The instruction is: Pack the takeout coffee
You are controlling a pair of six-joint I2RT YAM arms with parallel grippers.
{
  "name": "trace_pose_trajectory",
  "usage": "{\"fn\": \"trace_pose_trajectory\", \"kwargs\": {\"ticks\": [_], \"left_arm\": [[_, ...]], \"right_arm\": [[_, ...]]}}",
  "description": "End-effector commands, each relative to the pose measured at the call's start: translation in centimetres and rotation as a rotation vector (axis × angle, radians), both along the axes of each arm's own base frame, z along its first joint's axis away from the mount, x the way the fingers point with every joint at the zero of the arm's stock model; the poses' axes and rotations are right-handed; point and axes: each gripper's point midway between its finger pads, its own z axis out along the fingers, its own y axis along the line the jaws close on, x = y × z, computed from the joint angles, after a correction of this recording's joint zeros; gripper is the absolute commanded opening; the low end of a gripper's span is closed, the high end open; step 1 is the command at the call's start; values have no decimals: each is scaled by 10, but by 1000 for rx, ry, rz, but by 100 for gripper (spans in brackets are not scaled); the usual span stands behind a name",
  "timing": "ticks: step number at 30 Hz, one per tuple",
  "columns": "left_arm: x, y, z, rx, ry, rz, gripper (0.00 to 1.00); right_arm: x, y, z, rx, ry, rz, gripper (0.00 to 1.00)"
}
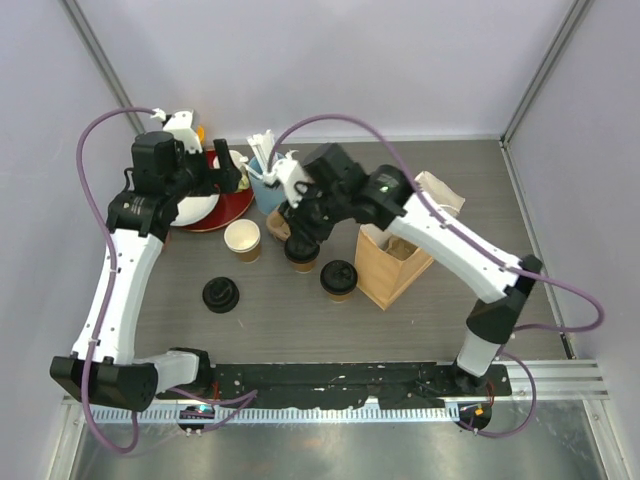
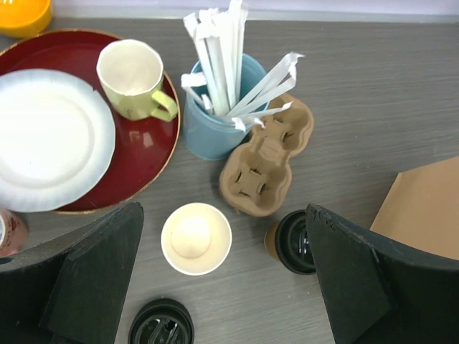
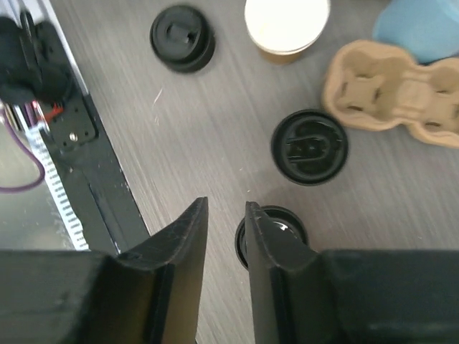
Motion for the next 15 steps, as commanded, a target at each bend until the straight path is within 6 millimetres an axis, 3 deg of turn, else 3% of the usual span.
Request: {"fn": "trace_pose_trajectory", "kwargs": {"ticks": [1, 2, 8, 15], "left_arm": [[-6, 15, 4, -16, -16, 62, 100], [-6, 15, 4, -17, -17, 61, 100], [-4, 8, 8, -40, -32, 29, 100], [-1, 7, 2, -42, -16, 21, 99]], "right_arm": [[-8, 14, -35, -141, -38, 112, 32], [-4, 20, -51, -176, -21, 104, 32], [17, 27, -99, -311, -33, 65, 40], [23, 24, -134, -418, -6, 81, 48]]}}
